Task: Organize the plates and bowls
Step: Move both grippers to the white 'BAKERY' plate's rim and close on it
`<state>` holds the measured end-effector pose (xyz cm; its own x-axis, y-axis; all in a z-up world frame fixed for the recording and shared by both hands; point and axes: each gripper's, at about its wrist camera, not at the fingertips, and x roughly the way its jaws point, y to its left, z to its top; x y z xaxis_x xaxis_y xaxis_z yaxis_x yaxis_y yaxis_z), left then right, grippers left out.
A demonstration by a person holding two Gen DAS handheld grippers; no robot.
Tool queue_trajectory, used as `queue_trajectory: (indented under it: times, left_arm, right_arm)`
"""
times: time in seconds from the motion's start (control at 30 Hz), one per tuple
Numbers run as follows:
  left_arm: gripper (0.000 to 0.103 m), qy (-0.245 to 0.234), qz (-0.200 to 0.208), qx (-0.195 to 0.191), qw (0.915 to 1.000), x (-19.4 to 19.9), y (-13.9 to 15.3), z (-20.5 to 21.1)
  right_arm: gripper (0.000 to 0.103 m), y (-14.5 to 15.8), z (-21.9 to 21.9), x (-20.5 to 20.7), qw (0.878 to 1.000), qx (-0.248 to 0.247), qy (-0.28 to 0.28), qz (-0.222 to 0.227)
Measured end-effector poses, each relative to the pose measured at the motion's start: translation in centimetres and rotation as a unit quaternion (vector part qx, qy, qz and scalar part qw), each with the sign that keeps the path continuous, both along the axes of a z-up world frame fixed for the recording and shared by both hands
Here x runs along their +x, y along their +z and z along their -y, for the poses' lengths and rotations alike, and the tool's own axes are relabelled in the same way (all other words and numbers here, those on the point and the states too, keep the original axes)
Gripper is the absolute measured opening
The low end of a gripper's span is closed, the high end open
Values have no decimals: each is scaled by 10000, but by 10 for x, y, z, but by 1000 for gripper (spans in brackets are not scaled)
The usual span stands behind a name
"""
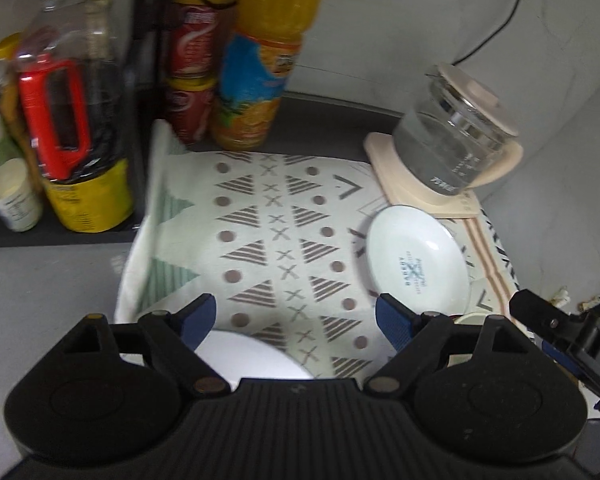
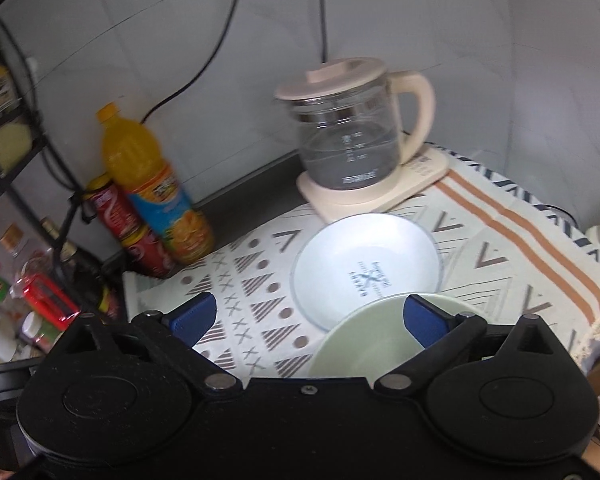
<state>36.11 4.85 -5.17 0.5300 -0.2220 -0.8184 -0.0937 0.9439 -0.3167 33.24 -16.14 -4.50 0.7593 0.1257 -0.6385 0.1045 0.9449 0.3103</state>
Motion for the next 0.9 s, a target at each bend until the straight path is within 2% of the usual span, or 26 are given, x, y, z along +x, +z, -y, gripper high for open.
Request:
queue_trajectory:
  times: [0.23, 0.37, 0.77, 0.9]
  left_arm:
    - [85, -179, -24, -177, 9997, 14, -3, 20]
    - [85, -206, 3, -126, 9997, 20, -3, 31]
    - [85, 164, -351, -142, 9991, 48, -23, 60]
    - [84, 272, -461, -255, 9982, 57, -33, 66]
  right_arm:
    - [103, -3, 21, 3, 9995, -65, -273, -127]
    - [103, -6, 32, 7, 9993, -26, -313, -197]
    - [102, -24, 80, 44, 9972, 299, -130, -677]
    - [92, -33, 95, 59, 9954, 362, 21, -882]
